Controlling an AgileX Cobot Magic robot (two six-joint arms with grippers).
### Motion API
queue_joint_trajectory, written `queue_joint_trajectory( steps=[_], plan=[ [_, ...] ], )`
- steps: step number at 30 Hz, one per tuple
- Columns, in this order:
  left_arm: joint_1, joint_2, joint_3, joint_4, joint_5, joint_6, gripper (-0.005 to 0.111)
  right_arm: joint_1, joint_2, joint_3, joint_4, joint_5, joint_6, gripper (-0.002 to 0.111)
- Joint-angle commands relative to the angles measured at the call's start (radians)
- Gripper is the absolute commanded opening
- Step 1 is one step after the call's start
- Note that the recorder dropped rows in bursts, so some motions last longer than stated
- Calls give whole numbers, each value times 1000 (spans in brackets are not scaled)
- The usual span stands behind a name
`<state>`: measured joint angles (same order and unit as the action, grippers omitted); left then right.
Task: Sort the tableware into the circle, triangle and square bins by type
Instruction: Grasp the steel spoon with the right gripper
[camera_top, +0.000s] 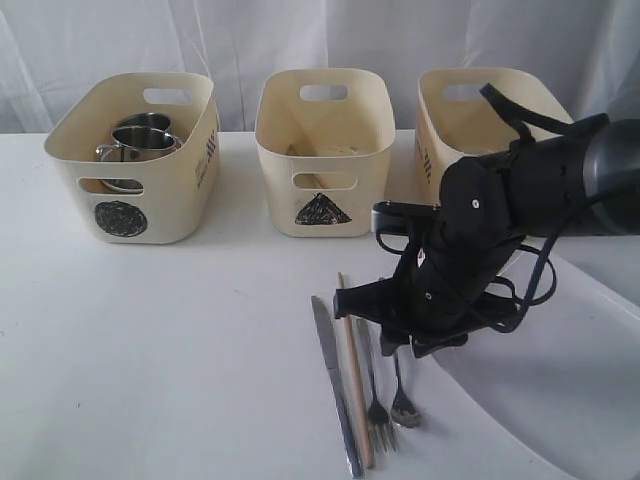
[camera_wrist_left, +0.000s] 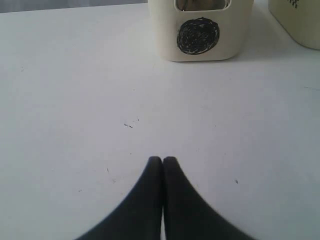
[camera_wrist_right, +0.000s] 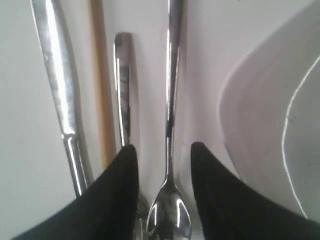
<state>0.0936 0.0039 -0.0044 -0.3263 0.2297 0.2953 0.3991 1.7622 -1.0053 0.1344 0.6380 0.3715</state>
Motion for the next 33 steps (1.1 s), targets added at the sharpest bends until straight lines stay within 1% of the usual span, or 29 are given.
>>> queue_joint_trajectory(
  steps=[1,7,26,29,31,33],
  plan=[
    [4,-4,4,-11,3,0,0,1,16,7,-24,1,27,34],
    [4,-4,4,-11,3,0,0,20,48,7,-24,5,27,34],
    [4,-4,4,-11,3,0,0,20,115,7,-22,-7,27,34],
    [4,-4,4,-11,3,0,0,20,115,7,-22,-7,25,29],
    [4,-4,4,-11,3,0,0,20,115,7,-22,-6,25,21],
    [4,-4,4,-11,3,0,0,20,115,7,-20,-5,6,11]
  ],
)
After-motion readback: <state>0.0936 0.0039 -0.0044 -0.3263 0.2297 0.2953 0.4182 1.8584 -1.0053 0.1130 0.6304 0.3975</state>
